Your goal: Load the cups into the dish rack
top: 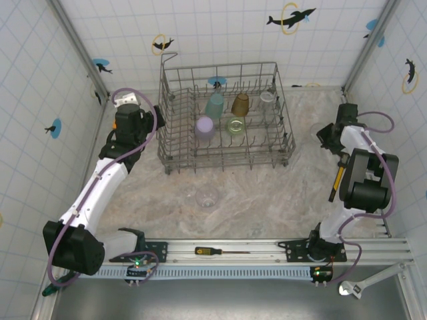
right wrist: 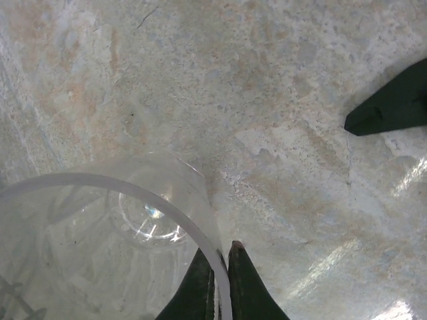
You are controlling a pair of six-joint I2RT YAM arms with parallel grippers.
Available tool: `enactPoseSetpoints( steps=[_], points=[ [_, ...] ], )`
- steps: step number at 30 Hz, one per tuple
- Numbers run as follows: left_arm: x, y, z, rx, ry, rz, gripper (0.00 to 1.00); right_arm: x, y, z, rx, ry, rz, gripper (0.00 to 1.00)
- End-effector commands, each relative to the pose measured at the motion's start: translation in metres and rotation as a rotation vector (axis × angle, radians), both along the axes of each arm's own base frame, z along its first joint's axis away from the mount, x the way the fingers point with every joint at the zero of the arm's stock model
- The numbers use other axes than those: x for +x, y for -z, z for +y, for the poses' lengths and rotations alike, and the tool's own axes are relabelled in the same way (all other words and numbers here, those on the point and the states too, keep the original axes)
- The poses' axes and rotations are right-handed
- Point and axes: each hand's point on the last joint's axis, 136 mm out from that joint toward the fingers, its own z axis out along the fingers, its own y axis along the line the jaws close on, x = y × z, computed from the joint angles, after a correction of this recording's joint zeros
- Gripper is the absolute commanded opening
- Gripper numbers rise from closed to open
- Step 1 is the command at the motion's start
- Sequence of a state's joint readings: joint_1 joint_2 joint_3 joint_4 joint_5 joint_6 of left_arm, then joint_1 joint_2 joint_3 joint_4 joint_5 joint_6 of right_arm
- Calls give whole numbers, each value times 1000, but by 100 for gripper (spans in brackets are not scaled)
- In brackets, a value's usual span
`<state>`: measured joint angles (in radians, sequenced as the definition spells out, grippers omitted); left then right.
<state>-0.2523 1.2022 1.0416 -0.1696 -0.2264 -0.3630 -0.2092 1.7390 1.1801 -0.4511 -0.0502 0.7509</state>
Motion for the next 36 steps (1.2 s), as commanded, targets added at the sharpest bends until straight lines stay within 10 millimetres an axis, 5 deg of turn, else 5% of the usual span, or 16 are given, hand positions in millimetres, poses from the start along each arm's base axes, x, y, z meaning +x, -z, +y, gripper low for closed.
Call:
enactPoseSetpoints(
  steps=[1,25,36],
  points=[
    [-2,-5,6,22,-8,-21,98,4,-12,2,-14,-13,-26,0],
    [6,-11,-4,37,48,9,98,2,-99,39,29,-147,-365,0],
    [20,-42,-7,50,50,20,98,15,-140,64,128,-235,-559,0]
  ],
)
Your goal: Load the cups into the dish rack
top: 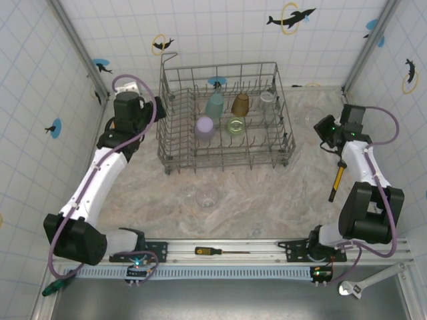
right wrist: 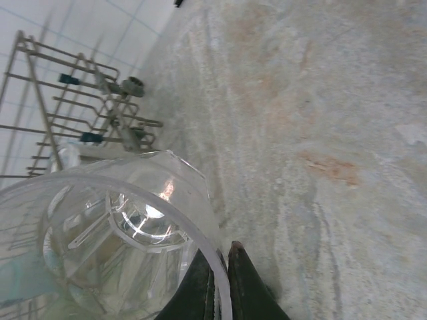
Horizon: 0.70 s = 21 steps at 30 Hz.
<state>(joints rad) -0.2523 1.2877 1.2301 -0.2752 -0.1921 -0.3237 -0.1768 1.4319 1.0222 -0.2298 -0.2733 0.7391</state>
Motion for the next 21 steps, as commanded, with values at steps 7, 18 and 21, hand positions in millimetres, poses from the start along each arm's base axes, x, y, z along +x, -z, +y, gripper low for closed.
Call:
enactPoseSetpoints(
  steps=[7,18,21],
  points=[
    [13,-17,-19,-91,65,47,98,17,-80,55,131,-230,-359,0],
    [29,-24,-53,-314,156,69,98,14,-106,128,190,-470,-480,0],
    [31,-26,-62,-379,184,65,98,12,-108,153,221,-544,-489,0]
  ],
)
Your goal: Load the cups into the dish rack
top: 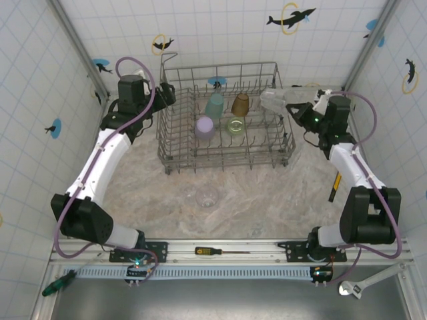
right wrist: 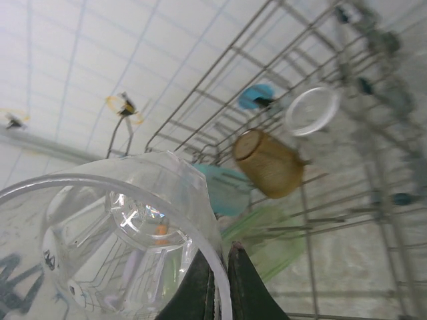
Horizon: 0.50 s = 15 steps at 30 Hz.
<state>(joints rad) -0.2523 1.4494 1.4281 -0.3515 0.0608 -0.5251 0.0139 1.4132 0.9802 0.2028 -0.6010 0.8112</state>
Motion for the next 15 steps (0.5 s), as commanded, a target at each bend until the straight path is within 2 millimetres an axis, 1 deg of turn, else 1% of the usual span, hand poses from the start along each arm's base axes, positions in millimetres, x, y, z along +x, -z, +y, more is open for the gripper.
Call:
enactPoseSetpoints(
  steps=[1,5,9,12,15],
  points=[
    [5,-18,-13,-128,39,-29,98,-2,-25,30,43,-120,-112,0],
    [9,-16,-29,-235,81,1,98,-9,-30,55,94,-208,-139,0],
    [11,-15,-49,-353,158,15,98,-16,-27,80,119,-276,-142,0],
    [14,-16,-59,-431,198,21,98,-20,-26,93,134,-308,-142,0],
    [16,-16,-70,-497,243,35,98,-22,-25,101,167,-330,-146,0]
  ],
)
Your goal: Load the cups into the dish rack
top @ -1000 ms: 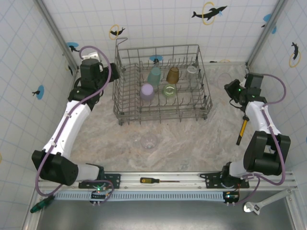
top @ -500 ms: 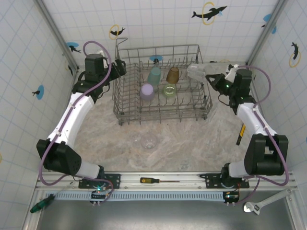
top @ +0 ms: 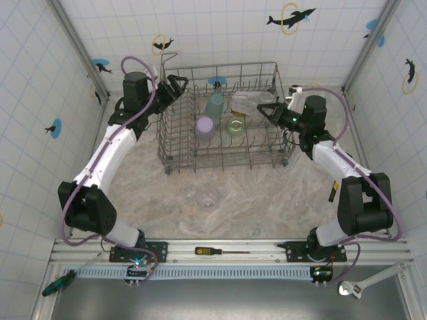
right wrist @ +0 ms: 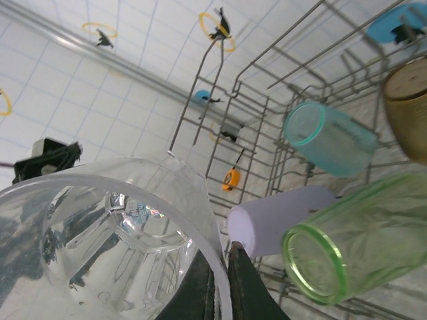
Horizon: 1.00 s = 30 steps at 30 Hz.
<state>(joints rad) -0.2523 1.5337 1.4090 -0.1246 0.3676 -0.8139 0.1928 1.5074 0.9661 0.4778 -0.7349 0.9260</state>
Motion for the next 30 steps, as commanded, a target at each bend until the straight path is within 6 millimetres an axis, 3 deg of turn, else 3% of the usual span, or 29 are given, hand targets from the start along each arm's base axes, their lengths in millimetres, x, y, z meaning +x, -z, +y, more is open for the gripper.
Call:
enactPoseSetpoints(
  steps=[1,19,30],
  points=[
    [3,-7,-17,-138,84,2,98,-5,-13,10,61,-47,-63,0],
    [-6,0,-53,-334,225,60,98,4,-31,54,257,-145,-104,0],
    [-10,7,-57,-387,230,109,98,15,-33,83,307,-192,-116,0]
  ],
)
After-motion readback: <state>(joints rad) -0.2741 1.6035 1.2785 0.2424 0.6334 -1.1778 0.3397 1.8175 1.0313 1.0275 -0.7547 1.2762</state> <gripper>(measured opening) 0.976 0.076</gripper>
